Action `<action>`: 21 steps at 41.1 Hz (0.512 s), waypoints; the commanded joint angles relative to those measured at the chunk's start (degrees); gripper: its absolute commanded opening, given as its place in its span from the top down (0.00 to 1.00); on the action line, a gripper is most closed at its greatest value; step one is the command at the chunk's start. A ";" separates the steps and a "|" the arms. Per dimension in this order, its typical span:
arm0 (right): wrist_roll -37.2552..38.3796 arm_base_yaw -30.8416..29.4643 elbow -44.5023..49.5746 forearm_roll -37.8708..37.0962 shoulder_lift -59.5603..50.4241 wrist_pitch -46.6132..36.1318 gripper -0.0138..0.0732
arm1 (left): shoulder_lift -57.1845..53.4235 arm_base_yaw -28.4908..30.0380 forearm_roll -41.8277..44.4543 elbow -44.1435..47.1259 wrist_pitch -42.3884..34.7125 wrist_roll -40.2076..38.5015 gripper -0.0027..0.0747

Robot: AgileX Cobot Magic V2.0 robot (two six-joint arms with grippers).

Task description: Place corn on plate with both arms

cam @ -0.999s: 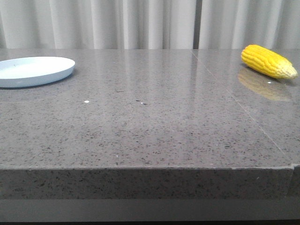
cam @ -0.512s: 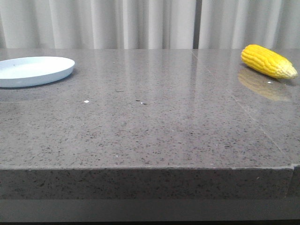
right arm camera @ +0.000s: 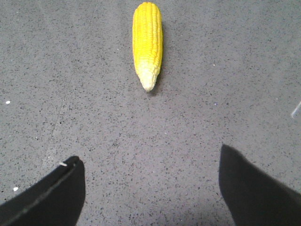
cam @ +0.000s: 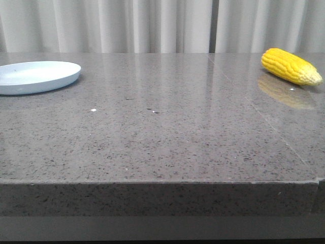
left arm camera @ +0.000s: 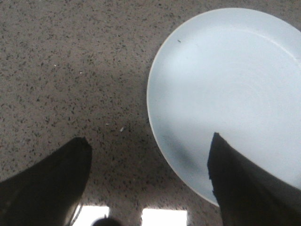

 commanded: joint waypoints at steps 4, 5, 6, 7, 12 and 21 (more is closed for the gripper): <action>-0.62 -0.34 -1.75 -0.68 0.29 -3.70 0.14 | 2.99 -0.14 -2.22 -5.52 -2.78 0.35 0.30; -0.62 -0.34 -1.75 -0.68 0.29 -3.70 0.14 | 3.79 -0.14 -2.22 -5.84 -2.78 0.35 0.30; -0.62 -0.34 -1.75 -0.68 0.29 -3.70 0.14 | 4.42 -0.14 -2.22 -6.25 -2.88 0.35 0.30; -0.62 -0.34 -1.75 -0.68 0.29 -3.70 0.14 | 4.94 -0.14 -2.22 -6.57 -2.88 0.35 0.30; -0.62 -0.34 -1.75 -0.68 0.29 -3.70 0.14 | 7.74 -0.36 -2.77 -8.11 -3.29 0.35 0.30; -0.62 -0.34 -1.75 -0.68 0.29 -3.70 0.14 | 10.81 -2.00 -4.35 -8.90 -4.16 3.20 0.31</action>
